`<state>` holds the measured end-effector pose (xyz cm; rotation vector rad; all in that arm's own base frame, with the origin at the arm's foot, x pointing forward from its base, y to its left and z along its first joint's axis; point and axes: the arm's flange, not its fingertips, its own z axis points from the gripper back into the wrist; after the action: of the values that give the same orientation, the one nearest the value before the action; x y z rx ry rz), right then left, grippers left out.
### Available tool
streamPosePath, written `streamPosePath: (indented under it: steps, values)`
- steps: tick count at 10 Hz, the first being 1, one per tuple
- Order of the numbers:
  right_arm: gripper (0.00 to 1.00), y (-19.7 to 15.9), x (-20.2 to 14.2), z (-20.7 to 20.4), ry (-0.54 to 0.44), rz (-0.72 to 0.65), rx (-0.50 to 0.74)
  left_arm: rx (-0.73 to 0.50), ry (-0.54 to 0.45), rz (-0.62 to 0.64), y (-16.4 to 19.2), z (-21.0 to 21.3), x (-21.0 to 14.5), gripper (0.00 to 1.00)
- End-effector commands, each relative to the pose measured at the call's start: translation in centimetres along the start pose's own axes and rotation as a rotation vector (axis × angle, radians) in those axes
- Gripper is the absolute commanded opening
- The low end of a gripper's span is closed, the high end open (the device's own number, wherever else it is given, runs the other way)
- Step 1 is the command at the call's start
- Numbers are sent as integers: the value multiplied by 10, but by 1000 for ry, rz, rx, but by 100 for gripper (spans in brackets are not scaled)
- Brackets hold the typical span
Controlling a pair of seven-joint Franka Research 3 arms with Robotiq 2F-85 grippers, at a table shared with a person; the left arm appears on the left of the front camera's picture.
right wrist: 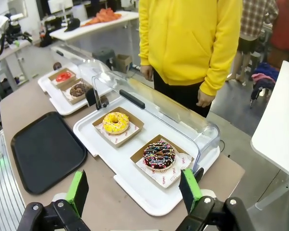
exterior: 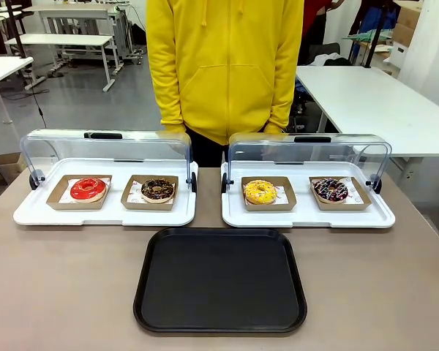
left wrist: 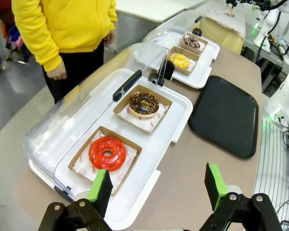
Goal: Move the second donut from the left to the tray.
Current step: Pick up the Paper togo box containing the Donut indicated by the person and place it on the Handle tray.
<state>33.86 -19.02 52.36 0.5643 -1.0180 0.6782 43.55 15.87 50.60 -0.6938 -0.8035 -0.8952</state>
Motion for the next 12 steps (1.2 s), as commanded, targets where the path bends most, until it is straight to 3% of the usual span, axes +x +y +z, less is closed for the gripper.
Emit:
streamPosePath:
  steps: [1,12]
  values:
    - [100,-4,2,0,-24,29,2,-7,-6,-4,-1,1,1,100]
    - [100,-4,2,0,-24,29,2,-7,-6,-4,-1,1,1,100]
